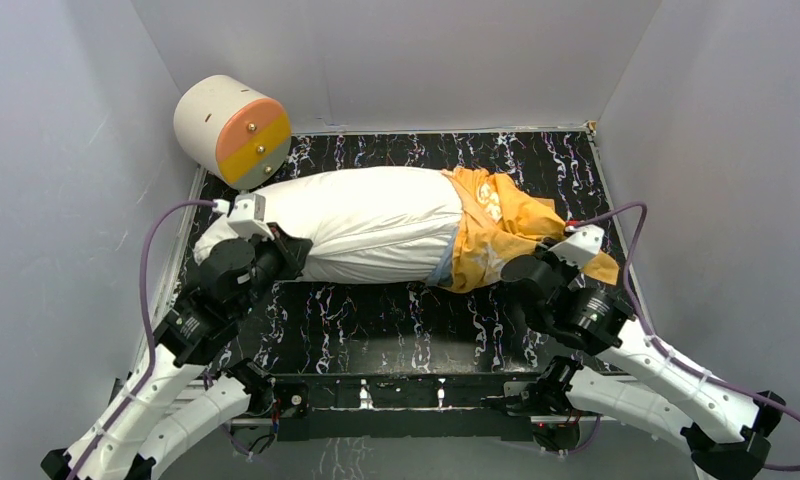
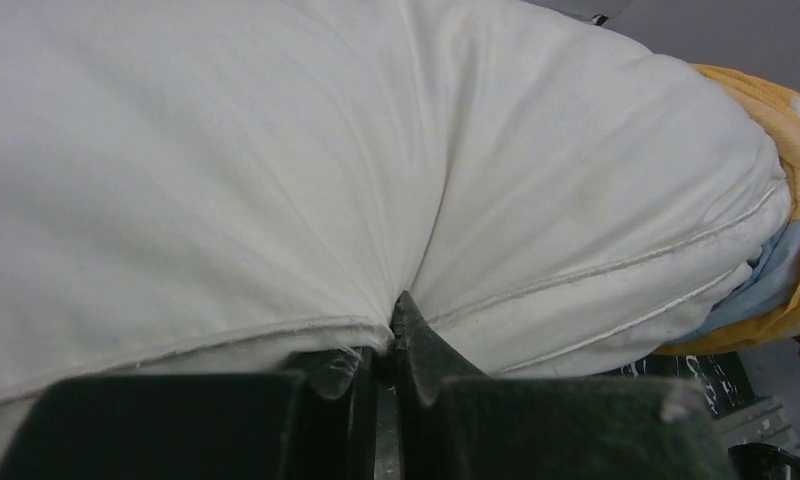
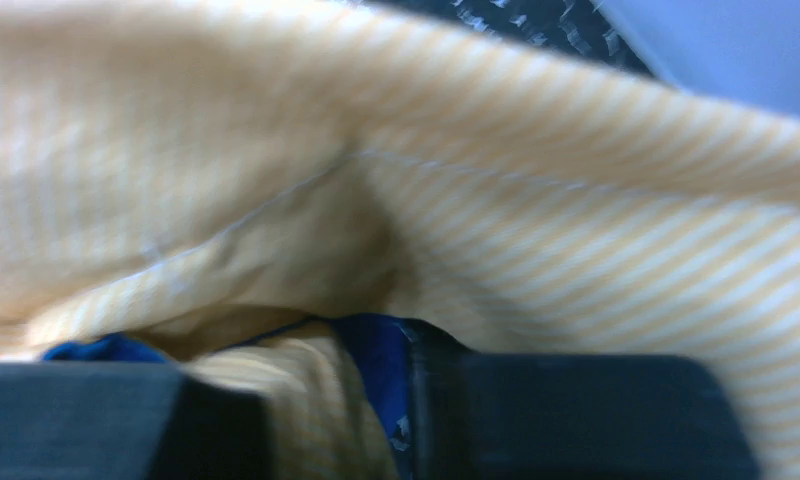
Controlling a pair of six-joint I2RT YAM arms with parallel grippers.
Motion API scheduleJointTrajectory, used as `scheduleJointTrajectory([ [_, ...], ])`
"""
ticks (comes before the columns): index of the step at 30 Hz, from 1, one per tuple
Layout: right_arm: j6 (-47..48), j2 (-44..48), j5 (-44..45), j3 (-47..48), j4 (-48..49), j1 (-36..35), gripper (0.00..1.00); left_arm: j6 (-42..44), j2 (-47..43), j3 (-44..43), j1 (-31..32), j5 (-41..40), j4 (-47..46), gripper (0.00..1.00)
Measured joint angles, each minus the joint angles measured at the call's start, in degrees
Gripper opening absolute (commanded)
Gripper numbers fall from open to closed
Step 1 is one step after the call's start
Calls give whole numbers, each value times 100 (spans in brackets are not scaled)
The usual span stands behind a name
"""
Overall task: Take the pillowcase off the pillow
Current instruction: Remove the pillow from the pillowcase.
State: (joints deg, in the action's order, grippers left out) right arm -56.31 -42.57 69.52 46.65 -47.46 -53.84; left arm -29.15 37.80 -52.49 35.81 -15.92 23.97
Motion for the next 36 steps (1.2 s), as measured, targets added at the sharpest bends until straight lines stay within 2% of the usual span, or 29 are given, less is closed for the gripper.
scheduleJointTrajectory([
  [2,404,251,-433,-9,140,17,52,-96,-297,236,-15,-22,81,0],
  [5,852,852,-1281,7,236,61,59,-282,-706,612,-63,-46,192,0],
  [7,1143,1255,-1958,61,334,85,70,-468,-909,859,-85,-44,310,0],
  [10,1775,1934,-3591,138,883,120,73,-778,-1073,1165,-90,11,435,0],
  [12,2002,2020,-4485,354,1163,120,76,-997,-1228,1373,-101,118,553,0],
  [13,2065,1937,-4791,535,1193,120,77,-1095,-1298,1443,-105,157,654,5],
  [15,2170,1582,-5180,990,1276,120,78,-1276,-1388,1464,-109,197,955,29],
  [17,2260,1152,-5344,1335,1412,120,79,-1377,-1408,1397,-111,157,1303,52],
  [19,2341,621,-5287,1580,1528,120,80,-1445,-1364,1147,-114,52,1735,64],
  [22,2404,-205,-4802,1655,1613,120,81,-1462,-1200,420,-114,-127,2166,70],
  [26,2507,-1172,-3982,1464,1871,120,83,-1377,-778,-785,-116,-227,2302,79],
  [29,2531,-1738,-3842,992,2116,122,77,-1165,-402,-1388,-116,-186,2299,84],
  [33,2328,-2527,-4024,400,2516,107,72,-730,245,-1716,-120,-92,2232,90],
  [36,2116,-2835,-4079,98,2988,116,73,-356,938,-1775,-120,-37,2048,96],
])
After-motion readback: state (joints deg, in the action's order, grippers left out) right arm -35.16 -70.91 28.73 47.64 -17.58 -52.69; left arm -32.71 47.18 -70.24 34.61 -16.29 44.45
